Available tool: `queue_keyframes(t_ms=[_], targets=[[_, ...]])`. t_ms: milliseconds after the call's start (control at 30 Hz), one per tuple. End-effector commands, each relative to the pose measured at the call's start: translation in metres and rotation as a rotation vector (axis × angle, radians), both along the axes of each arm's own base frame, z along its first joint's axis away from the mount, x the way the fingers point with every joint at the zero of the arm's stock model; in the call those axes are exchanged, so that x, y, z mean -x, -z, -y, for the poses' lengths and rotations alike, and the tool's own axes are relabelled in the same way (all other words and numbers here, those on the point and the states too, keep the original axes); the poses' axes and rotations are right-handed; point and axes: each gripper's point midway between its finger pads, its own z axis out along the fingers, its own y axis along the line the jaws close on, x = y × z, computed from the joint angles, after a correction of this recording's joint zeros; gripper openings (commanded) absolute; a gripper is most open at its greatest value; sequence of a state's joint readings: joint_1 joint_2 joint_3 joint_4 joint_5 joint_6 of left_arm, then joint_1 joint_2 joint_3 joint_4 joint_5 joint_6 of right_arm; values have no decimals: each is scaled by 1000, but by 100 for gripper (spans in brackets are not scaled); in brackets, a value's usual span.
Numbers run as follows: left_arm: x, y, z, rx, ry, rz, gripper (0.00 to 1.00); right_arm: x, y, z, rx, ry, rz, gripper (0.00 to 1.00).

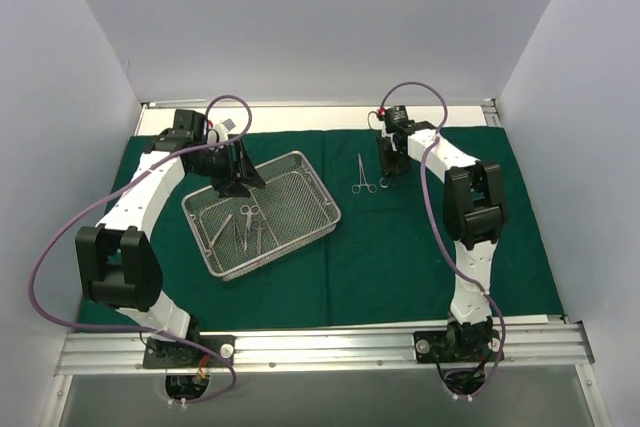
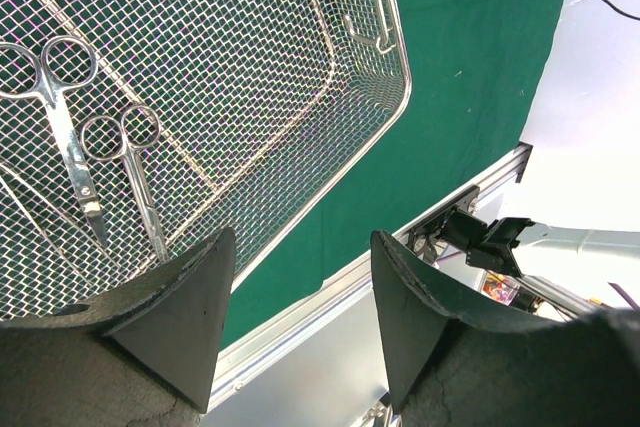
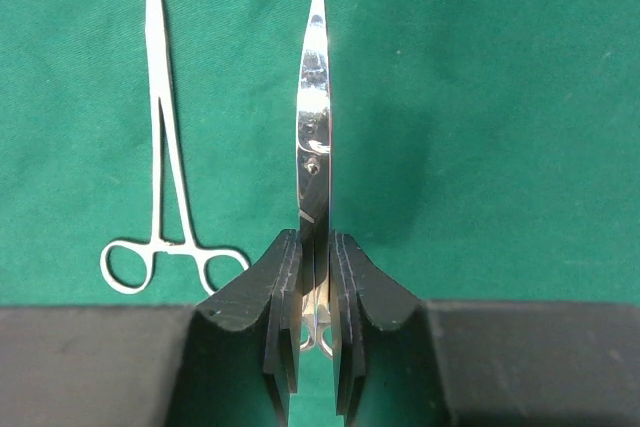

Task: Open and lay out the surgical kit
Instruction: Place the medical item in the surgical kit.

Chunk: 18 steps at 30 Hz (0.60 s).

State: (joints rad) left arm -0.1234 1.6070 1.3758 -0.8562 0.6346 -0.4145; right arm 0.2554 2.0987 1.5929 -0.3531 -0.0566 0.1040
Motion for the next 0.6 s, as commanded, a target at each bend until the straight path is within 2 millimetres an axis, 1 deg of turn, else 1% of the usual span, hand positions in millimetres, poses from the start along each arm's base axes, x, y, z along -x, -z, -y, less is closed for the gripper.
queue_keyframes(t_ms=[0,200,367,567], targets=[[-13,-17,4,30,13,65,64,-3,4,0,-3,-12,-1,0],[-12,-15,5,32,14,59,65,-1,14,3,6,-15,-18,0],[-13,-15,4,35,11,60,64,-2,16,3,3,-17,-22,0],[-12,-13,3,24,12,55,65,2,24,5,10,-16,-40,0]])
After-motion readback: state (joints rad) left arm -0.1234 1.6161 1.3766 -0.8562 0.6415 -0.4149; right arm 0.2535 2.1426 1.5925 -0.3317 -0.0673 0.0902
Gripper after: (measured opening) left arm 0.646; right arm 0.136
